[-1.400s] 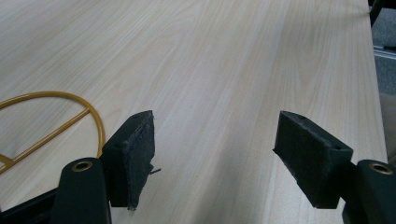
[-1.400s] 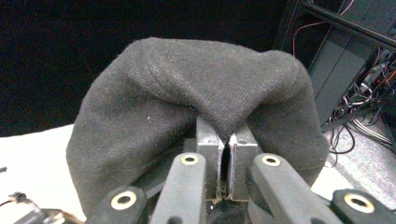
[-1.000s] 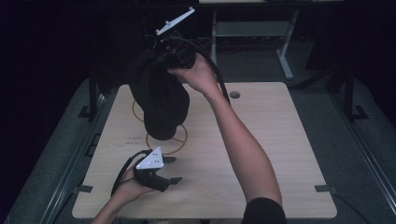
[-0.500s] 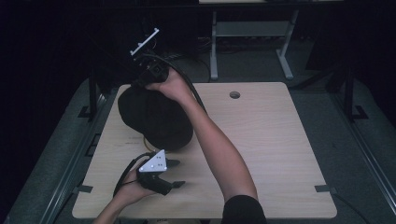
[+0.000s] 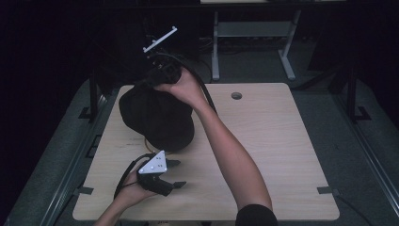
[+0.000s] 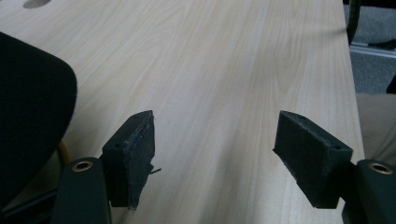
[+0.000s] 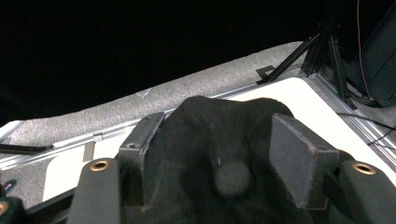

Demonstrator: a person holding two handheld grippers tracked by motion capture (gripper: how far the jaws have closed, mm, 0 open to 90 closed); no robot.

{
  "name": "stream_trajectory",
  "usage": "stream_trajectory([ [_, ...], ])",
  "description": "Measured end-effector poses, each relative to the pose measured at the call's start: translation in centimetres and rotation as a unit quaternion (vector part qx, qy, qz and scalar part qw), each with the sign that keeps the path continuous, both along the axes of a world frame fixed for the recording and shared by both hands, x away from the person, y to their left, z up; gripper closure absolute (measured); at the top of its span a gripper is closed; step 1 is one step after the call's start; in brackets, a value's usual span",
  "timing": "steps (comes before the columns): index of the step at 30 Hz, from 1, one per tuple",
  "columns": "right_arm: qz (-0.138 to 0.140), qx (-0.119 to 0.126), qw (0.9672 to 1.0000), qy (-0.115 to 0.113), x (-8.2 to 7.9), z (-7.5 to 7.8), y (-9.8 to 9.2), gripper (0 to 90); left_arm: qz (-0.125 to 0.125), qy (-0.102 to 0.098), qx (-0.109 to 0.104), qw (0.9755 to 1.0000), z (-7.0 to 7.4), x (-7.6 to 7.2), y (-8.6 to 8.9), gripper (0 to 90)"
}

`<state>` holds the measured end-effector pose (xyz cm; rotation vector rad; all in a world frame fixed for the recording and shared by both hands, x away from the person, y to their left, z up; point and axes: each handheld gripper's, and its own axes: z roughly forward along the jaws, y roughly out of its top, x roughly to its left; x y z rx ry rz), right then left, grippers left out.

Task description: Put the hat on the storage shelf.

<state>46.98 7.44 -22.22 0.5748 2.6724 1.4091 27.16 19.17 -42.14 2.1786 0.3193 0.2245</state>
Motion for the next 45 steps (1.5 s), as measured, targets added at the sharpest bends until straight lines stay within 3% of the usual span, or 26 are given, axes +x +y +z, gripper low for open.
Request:
stream_trajectory([
  [8,-0.019,0.017,0.9997,0.003,-0.9,-0.1,-2.3,32.8,0.018,-0.003,-0.010,0.9998,0.1,0.3,0.7,27.6],
  [18,-0.026,0.016,0.9995,-0.008,-1.7,-0.1,-4.6,31.3,0.033,0.003,-0.018,0.9993,-0.1,0.4,0.8,26.4],
  [29,-0.052,0.026,0.9983,0.010,-2.5,-0.7,-7.7,29.6,0.034,0.008,-0.017,0.9993,-0.3,0.4,0.6,25.9],
  [45,-0.072,0.025,0.9970,0.017,-3.4,-1.6,-10.5,27.8,0.040,0.007,-0.022,0.9989,-0.5,0.5,0.7,25.5],
])
